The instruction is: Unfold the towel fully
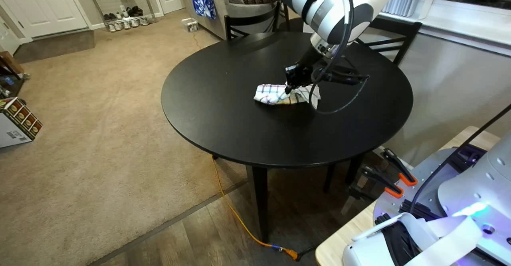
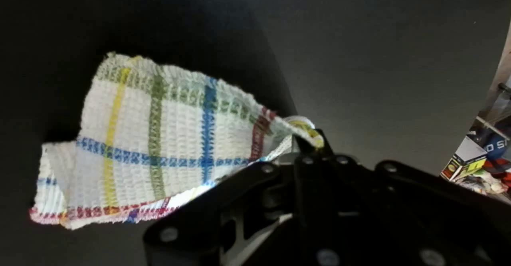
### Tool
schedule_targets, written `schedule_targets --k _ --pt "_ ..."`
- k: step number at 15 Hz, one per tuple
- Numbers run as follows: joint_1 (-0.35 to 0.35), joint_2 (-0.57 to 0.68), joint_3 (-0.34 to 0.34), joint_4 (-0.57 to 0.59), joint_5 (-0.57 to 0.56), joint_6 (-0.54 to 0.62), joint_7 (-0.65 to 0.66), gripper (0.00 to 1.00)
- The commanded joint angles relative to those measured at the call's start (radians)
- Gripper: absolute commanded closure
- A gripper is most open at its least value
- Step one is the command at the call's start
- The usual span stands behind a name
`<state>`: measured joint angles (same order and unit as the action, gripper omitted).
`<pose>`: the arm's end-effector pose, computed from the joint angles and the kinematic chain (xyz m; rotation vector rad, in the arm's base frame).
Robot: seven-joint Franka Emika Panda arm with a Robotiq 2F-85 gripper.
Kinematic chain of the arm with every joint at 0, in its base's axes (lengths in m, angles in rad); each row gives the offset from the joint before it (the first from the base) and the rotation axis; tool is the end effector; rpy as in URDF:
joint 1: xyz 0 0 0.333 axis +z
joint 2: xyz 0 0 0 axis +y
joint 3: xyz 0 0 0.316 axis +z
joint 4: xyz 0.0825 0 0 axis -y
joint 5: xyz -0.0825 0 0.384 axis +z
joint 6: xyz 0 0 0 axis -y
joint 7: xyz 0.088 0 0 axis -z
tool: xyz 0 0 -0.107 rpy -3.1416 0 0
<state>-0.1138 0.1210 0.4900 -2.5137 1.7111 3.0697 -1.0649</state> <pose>0.4227 0.0860 0.2384 -2.6936 0.3652 -0.5615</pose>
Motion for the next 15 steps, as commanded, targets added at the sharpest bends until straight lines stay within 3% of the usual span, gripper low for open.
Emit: schedule_targets --k 1,2,3,4,6,11,15 --pt "-0.012 -0.007 -0.003 -0.049 -0.069 -0.079 0.028 1.0" --pt "-0.013 -0.004 -0.005 -0.06 -0.104 -0.103 0.035 1.0" --pt "-0.014 -0.006 -0.009 -0.067 -0.126 -0.119 0.036 0.73" --pt "-0.015 -0.009 -0.014 -0.075 -0.149 -0.137 0.041 0.72" --pt "-0.02 -0.02 -0.026 -0.087 -0.182 -0.164 0.047 0.61" --pt "-0.04 -0.07 -0.067 -0.101 -0.22 -0.244 0.035 0.29" --pt "-0.046 -0.047 -0.1 -0.085 -0.236 -0.221 0.034 0.03"
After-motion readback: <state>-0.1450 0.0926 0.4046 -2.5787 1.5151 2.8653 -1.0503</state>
